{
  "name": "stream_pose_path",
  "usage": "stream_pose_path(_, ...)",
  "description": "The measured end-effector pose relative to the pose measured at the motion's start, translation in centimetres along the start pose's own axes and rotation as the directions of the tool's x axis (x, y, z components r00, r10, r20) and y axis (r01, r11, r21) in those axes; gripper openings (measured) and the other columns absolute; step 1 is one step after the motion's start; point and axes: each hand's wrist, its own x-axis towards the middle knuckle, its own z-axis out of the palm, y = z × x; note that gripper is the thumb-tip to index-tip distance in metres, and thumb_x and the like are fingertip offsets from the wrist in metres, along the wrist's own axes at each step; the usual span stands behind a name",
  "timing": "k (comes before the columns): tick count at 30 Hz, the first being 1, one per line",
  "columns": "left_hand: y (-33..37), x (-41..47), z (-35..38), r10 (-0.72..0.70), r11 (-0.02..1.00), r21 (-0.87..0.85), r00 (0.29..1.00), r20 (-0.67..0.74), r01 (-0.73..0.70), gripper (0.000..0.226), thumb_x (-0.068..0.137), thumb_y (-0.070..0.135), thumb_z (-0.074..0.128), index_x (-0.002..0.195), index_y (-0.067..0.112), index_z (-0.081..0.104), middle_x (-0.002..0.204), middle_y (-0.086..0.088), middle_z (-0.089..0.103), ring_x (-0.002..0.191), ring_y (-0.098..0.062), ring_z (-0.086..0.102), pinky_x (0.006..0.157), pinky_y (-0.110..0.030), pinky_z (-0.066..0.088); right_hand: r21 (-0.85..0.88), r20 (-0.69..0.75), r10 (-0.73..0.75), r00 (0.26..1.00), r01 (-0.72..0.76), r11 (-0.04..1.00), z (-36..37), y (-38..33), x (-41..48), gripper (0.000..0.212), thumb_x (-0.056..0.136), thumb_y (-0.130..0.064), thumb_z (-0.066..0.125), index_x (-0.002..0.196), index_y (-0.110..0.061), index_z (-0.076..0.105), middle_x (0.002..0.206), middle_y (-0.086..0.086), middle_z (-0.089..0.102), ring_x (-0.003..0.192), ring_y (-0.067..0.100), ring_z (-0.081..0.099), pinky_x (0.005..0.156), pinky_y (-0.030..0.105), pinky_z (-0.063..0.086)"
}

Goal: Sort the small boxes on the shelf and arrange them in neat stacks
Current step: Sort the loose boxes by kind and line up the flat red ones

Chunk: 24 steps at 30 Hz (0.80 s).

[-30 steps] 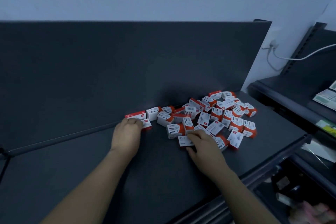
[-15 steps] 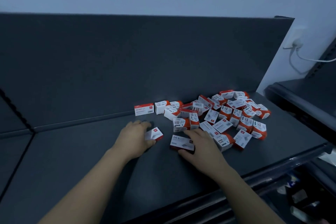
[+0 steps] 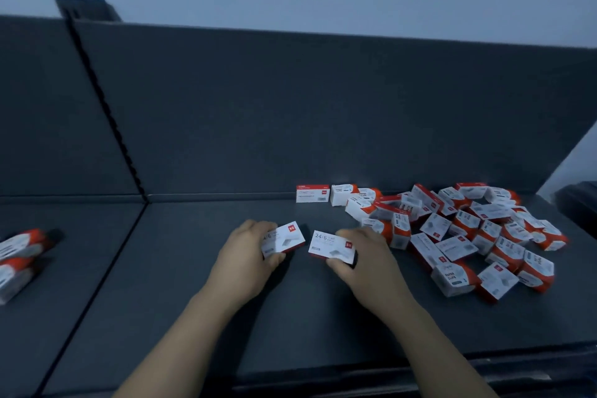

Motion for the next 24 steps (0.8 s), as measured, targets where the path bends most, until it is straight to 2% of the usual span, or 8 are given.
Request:
stream_pose_path(4, -2.1, -1.4, -3.0, -0.044, 0.999, 0.016, 0.993, -0.108, 0.046, 0.041, 0.084, 0.025, 0.069, 0.122, 0.023, 0.055, 0.106, 0.012, 0.049, 0.101, -0.011, 0.049, 0.080, -0.021, 0.038, 0.008, 0.028, -0.114, 0.993, 0.114, 0.993, 1.8, -3.8, 1.4, 0.014, 0.082, -0.035, 0.062, 0.093, -0.036, 0.053, 0.101, -0.012, 0.050, 0.100, 0.009, 0.045, 0.075, 0.021, 0.036)
stream_pose_path(8, -4.9, -3.3, -6.3, -0.101, 0.993, 0.032, 0.977, -0.187, 0.109, 0.036, 0.084, 0.026, 0.068, 0.117, 0.025, 0.055, 0.107, 0.012, 0.054, 0.098, -0.010, 0.050, 0.076, -0.020, 0.036, 0.109, -0.009, -0.176, 0.984, 0.176, 0.978, 3.8, -8.2, 1.8, 0.026, 0.081, -0.029, 0.067, 0.106, -0.028, 0.062, 0.104, -0.014, 0.052, 0.100, 0.007, 0.045, 0.082, 0.020, 0.039)
stream_pose_path(14, -10.6, -7.4, -13.6, -0.167, 0.973, 0.104, 0.942, -0.290, 0.204, 0.035, 0.084, 0.031, 0.067, 0.116, 0.025, 0.055, 0.109, 0.009, 0.057, 0.100, -0.013, 0.052, 0.078, -0.024, 0.040, 0.192, 0.003, -0.283, 0.959, 0.277, 0.942, 8.7, -16.5, 1.8, 0.021, 0.080, -0.022, 0.069, 0.101, -0.025, 0.065, 0.099, -0.016, 0.053, 0.096, 0.008, 0.046, 0.080, 0.006, 0.035)
stream_pose_path(17, -14.0, -10.2, -17.9, -0.213, 0.958, 0.107, 0.911, -0.352, 0.265, 0.038, 0.083, 0.032, 0.068, 0.118, 0.023, 0.056, 0.112, 0.006, 0.059, 0.104, -0.015, 0.054, 0.082, -0.026, 0.043, 0.222, 0.045, -0.315, 0.948, 0.298, 0.928, 11.7, -21.9, 1.4, 0.020, 0.083, -0.025, 0.065, 0.103, -0.029, 0.063, 0.102, -0.018, 0.051, 0.098, 0.005, 0.045, 0.078, 0.008, 0.034)
stream_pose_path(20, -17.8, -13.2, -22.0, -0.239, 0.937, 0.142, 0.881, -0.409, 0.320, 0.043, 0.084, 0.033, 0.067, 0.124, 0.024, 0.054, 0.123, 0.005, 0.058, 0.111, -0.016, 0.050, 0.087, -0.027, 0.042, 0.251, 0.051, -0.348, 0.936, 0.325, 0.912, 14.8, -27.6, 0.7, 0.021, 0.083, -0.027, 0.065, 0.104, -0.030, 0.063, 0.103, -0.017, 0.051, 0.100, 0.006, 0.045, 0.080, 0.016, 0.035)
stream_pose_path(24, -22.6, -17.2, -27.1, -0.273, 0.904, 0.184, 0.853, -0.444, 0.385, 0.039, 0.086, 0.037, 0.063, 0.122, 0.026, 0.053, 0.115, 0.006, 0.058, 0.103, -0.016, 0.048, 0.081, -0.026, 0.039, 0.277, 0.062, -0.399, 0.915, 0.369, 0.887, 18.9, -34.5, -0.6, 0.025, 0.083, -0.029, 0.065, 0.108, -0.031, 0.063, 0.104, -0.015, 0.051, 0.101, 0.008, 0.045, 0.083, 0.021, 0.037)
